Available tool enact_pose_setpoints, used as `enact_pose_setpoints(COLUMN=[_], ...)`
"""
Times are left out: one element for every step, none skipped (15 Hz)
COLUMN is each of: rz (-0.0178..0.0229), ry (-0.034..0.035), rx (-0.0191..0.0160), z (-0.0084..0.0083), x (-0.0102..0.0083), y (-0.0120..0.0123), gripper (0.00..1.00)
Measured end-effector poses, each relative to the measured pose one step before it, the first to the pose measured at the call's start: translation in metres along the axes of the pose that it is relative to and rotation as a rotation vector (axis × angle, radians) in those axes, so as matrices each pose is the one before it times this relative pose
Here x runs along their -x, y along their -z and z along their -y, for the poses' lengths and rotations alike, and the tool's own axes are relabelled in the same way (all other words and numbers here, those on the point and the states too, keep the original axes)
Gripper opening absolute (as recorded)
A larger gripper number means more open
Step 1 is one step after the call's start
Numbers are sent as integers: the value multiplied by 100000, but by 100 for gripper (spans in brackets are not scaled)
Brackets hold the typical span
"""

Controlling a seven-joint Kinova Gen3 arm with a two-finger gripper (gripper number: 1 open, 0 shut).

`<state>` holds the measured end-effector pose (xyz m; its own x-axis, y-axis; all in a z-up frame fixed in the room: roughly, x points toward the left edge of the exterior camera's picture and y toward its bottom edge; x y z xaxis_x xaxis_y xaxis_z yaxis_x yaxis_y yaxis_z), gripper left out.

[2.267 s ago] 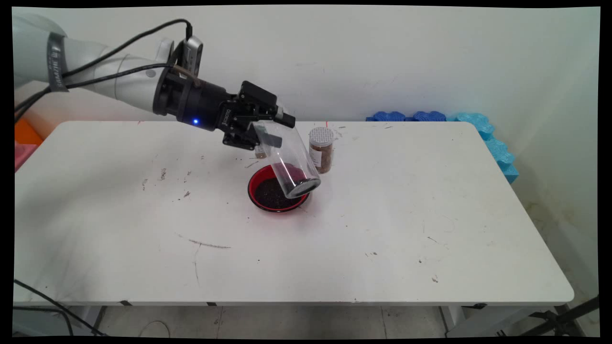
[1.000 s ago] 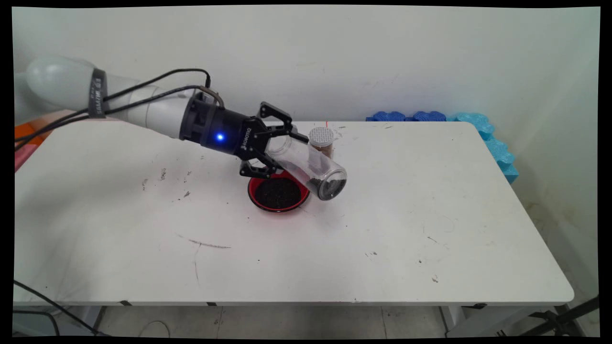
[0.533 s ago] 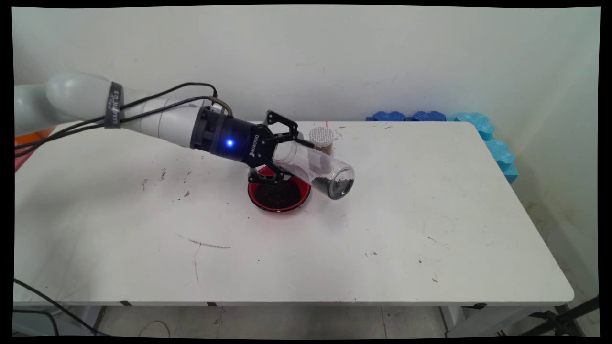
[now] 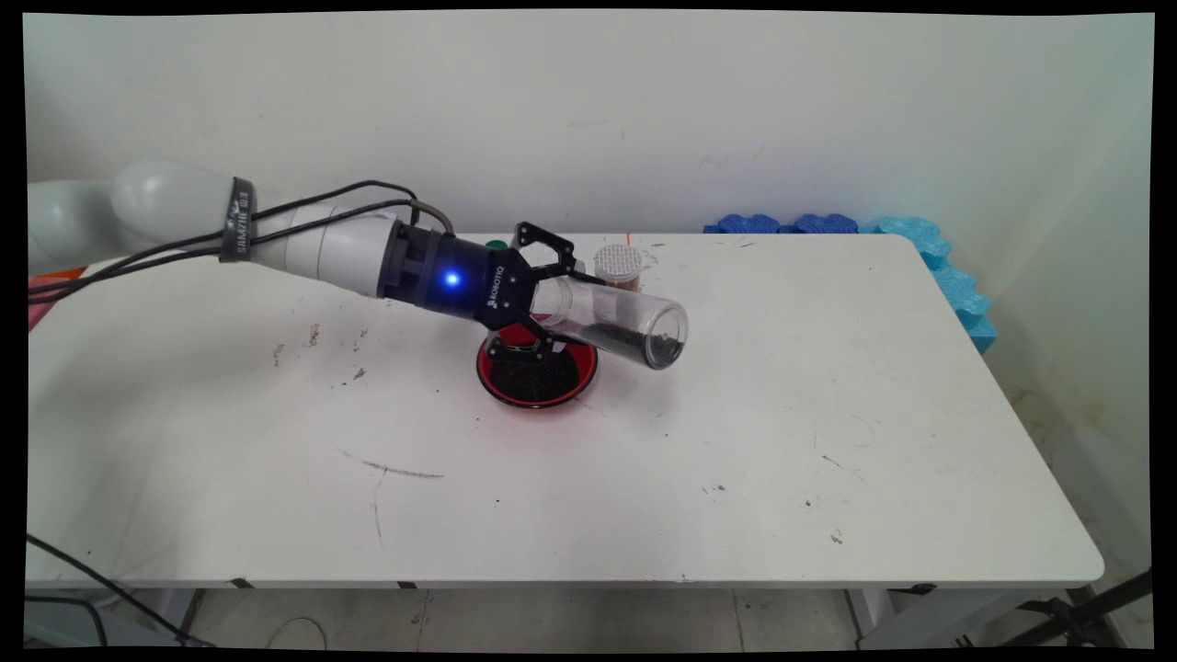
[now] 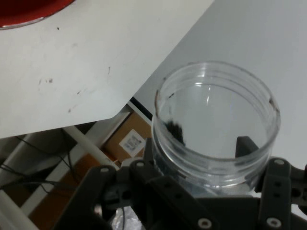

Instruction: Pour the black seasoning powder in the red bowl

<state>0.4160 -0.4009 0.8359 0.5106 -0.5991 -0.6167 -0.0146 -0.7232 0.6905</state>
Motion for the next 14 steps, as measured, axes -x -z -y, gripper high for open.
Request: enact_pose_setpoints(rz=[-10,-2,24,34,40,56,9,4,-51,-72,-73,-127,-153,-148], ry=[1616,1475,1900,1339,1432,1366,1116,1071,1108,1043,803,882,825,821], rx=[258,255,266,239,241,203,212,166,201,213,147,204,214,239], z=[97,88,132,88,103,96,66,67,68,56,42,38,29,-1], x=[-154,-150,-203,-151,-157,-144,-119,-119,-137,-138,-116,-135,-137,-135], y=[-70,-56,-73,-41,-42,-47,-29,-32,-23,-8,-14,-12,-9,-16], gripper=[0,0,0,0,0,0,0,0,0,0,0,0,0,0])
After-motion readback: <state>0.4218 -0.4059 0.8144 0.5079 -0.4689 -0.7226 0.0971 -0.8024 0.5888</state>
